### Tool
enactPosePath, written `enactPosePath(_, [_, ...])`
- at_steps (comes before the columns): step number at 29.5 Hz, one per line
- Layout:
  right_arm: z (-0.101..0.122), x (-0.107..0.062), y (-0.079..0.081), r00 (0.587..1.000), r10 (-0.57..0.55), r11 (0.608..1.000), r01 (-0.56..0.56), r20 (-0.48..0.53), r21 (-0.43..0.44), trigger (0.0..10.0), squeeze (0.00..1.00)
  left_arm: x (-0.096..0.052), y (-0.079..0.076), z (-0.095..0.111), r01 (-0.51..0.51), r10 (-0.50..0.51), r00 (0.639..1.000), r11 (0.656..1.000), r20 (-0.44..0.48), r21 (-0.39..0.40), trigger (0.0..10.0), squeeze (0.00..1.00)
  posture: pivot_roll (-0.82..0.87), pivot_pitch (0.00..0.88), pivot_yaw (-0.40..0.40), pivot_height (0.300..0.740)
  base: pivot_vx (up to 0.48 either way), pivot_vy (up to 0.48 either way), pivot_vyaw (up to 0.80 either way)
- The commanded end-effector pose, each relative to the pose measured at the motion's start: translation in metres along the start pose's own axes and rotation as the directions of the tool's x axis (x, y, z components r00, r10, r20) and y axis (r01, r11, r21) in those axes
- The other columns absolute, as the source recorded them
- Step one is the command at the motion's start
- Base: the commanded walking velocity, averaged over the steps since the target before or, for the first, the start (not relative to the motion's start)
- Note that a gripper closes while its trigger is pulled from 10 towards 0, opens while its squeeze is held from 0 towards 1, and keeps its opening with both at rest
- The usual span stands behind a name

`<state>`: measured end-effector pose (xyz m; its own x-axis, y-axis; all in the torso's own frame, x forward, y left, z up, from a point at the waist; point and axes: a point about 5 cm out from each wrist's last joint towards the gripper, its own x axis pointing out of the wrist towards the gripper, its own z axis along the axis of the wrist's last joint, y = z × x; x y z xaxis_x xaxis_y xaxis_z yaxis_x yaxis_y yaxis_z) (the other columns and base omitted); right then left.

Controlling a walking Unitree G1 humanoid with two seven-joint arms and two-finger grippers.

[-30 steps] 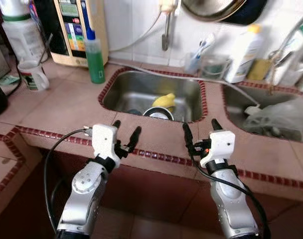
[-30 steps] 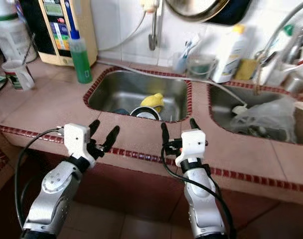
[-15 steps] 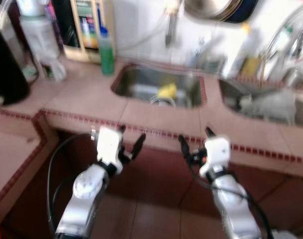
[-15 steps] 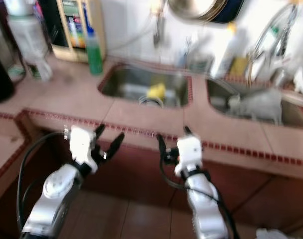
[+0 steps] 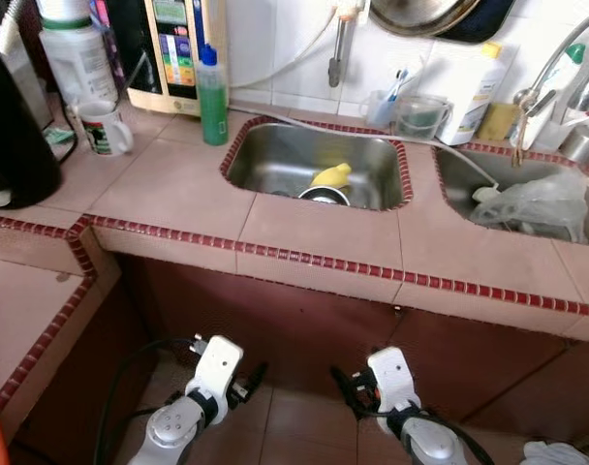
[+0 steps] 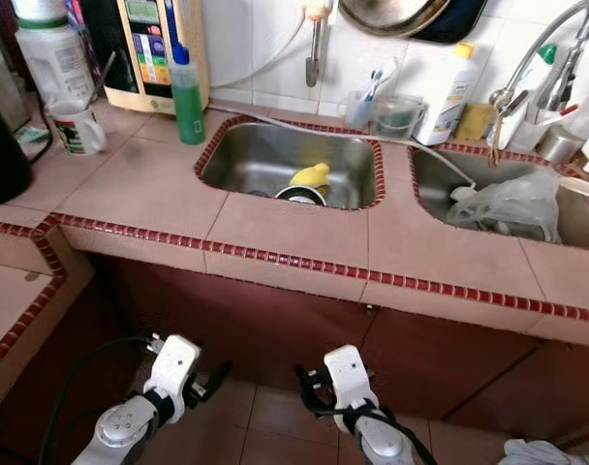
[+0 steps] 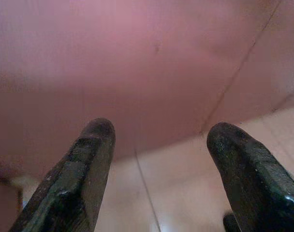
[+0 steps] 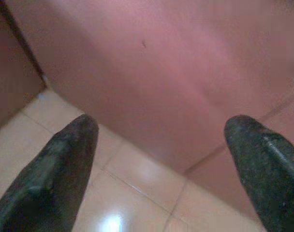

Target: Kitchen organization

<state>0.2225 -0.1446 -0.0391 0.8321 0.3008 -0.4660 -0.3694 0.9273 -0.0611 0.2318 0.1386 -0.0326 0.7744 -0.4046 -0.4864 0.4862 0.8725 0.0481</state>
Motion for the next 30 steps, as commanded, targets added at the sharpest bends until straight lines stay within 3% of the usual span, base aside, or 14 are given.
enactPosePath(1, [-0.012, -0.004, -0.005, 0.998, -0.031, 0.999, 0.032, -0.057, 0.008, 10.0, 0.0, 0.0, 0.0, -0.009, -0.015, 0.015, 0.999, 1.0, -0.044, -0.001, 10.0, 0.0, 0.09, 0.0, -0.051, 0.74, 0.0, 0.0, 0.0])
enactPosePath(6, [-0.043, -0.019, -0.008, 0.974, -0.102, 0.994, 0.105, -0.202, 0.002, 10.0, 0.0, -0.003, -0.001, -0.027, -0.069, 0.059, 0.989, 0.995, -0.136, -0.066, 10.0, 0.0, 0.11, 0.0, -0.057, 0.74, 0.0, 0.0, 0.0])
enactPosePath(14, [-0.077, -0.039, 0.0, 0.918, -0.133, 0.98, 0.177, -0.374, 0.086, 10.0, 0.0, -0.013, -0.018, -0.056, -0.06, 0.053, 0.958, 0.998, -0.281, -0.015, 10.0, 0.0, 0.11, 0.0, -0.062, 0.74, 0.0, 0.0, 0.0])
enactPosePath(17, [-0.086, -0.045, 0.002, 0.898, -0.138, 0.973, 0.202, -0.418, 0.113, 10.0, 0.0, -0.019, -0.019, -0.066, -0.086, 0.065, 0.944, 0.995, -0.324, -0.049, 10.0, 0.0, 0.11, 0.0, -0.062, 0.74, 0.0, 0.0, 0.0])
enactPosePath(20, [-0.088, -0.046, 0.002, 0.894, -0.137, 0.966, 0.215, -0.427, 0.141, 10.0, 0.0, -0.022, -0.011, -0.067, -0.154, 0.12, 0.938, 0.985, -0.327, -0.079, 10.0, 0.0, 0.1, 0.0, -0.059, 0.74, 0.0, 0.0, 0.0])
enactPosePath(30, [-0.086, -0.044, 0.002, 0.895, -0.112, 0.98, 0.172, -0.432, 0.102, 10.0, 0.0, -0.034, -0.007, -0.08, -0.13, 0.116, 0.92, 0.991, -0.375, -0.012, 10.0, 0.0, 0.1, 0.0, -0.051, 0.74, 0.0, 0.0, 0.0])
